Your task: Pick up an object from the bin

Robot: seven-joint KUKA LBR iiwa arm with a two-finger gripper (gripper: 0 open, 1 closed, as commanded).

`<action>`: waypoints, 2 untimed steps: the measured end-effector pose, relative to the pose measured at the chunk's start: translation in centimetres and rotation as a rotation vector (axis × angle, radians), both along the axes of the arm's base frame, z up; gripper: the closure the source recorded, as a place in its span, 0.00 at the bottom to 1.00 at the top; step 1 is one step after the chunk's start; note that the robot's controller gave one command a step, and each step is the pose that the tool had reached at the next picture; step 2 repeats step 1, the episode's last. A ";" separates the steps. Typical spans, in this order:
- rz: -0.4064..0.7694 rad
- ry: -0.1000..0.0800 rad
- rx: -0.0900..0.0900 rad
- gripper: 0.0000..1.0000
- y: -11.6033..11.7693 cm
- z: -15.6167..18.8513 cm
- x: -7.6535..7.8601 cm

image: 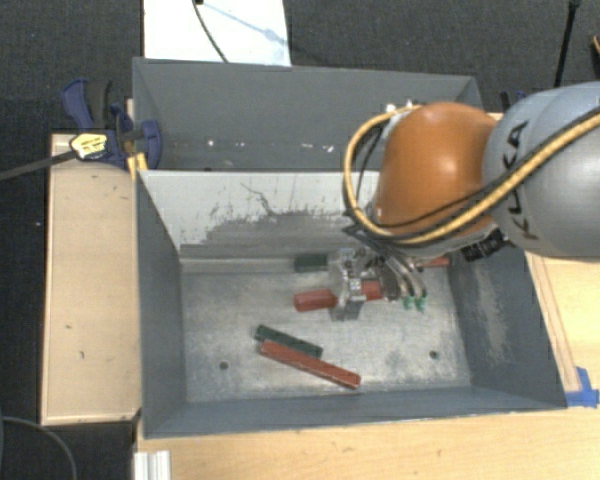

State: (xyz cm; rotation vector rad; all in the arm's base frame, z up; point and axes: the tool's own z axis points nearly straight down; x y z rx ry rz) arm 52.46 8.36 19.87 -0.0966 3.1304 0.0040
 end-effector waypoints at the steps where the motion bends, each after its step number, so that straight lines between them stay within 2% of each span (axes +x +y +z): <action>1: 0.001 -0.007 -0.004 1.00 -4.2 7.5 6.9; 2: 0.001 -0.007 -0.004 1.00 -4.2 7.5 6.9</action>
Offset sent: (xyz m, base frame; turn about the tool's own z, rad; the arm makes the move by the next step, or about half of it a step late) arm 0.0645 -0.0391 0.0693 -0.0068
